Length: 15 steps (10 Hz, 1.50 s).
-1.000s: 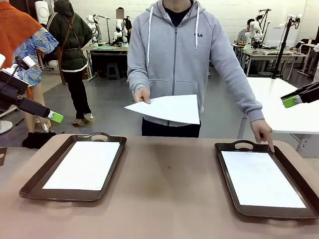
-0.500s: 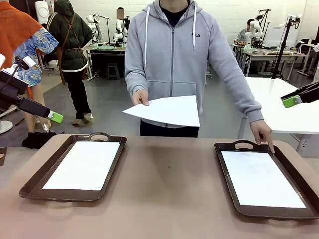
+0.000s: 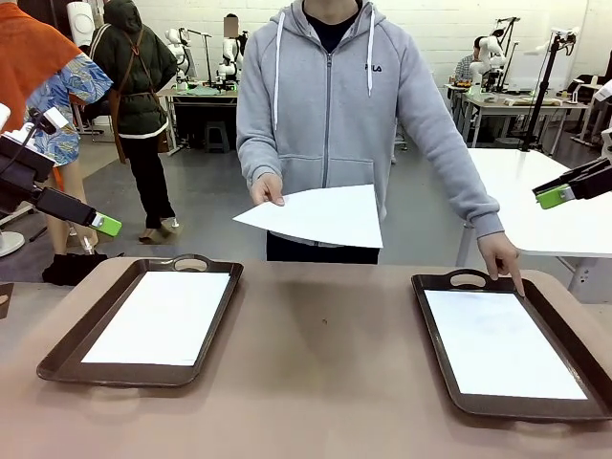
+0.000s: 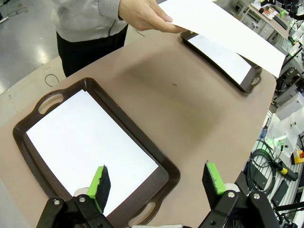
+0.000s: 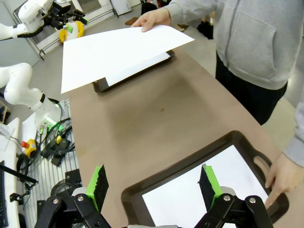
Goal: Sort the A4 documents.
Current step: Receive the A4 Paper.
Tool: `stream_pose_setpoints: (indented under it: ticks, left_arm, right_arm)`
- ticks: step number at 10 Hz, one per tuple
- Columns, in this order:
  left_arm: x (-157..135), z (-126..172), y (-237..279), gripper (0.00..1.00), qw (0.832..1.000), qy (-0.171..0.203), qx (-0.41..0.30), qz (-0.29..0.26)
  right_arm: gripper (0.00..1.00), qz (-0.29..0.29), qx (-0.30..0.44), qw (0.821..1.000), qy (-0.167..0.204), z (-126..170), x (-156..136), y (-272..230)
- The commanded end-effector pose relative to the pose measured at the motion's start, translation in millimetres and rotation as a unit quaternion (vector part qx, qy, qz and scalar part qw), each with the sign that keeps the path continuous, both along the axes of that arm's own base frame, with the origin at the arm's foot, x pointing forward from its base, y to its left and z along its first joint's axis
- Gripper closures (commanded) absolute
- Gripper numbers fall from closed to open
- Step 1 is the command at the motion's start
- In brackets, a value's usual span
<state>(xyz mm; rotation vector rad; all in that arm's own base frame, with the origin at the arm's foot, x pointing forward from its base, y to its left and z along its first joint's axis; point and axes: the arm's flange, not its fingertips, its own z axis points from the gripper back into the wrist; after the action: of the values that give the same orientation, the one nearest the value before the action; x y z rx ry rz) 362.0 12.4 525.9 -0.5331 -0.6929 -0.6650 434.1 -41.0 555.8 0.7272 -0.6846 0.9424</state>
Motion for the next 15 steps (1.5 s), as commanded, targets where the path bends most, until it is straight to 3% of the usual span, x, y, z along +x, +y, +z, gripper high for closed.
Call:
stream_pose_setpoints:
  ticks: [1,3,6,12,15]
  left_arm:
    - [0.5,-0.4,-0.1,0.00,1.000,-0.001,-0.003,-0.002]
    - [0.5,-0.4,-0.1,0.00,1.000,-0.001,-0.003,-0.002]
    - [0.5,-0.4,-0.1,0.00,1.000,-0.001,-0.003,-0.002]
    - [0.5,-0.4,-0.1,0.00,1.000,-0.001,-0.003,-0.002]
    - [0.5,-0.4,-0.1,0.00,1.000,-0.001,-0.003,-0.002]
  right_arm:
    - [0.00,0.006,0.025,0.999,0.021,1.1,4.4,9.3]
    - [0.00,0.011,0.071,0.996,0.048,0.7,5.1,23.4]
    - [0.00,0.021,0.167,0.977,0.132,-2.2,14.5,50.2]
    - [0.00,0.002,0.197,0.944,0.266,-32.2,42.4,106.0]
    - [0.00,-0.029,0.221,0.925,0.307,-51.8,61.1,125.1]
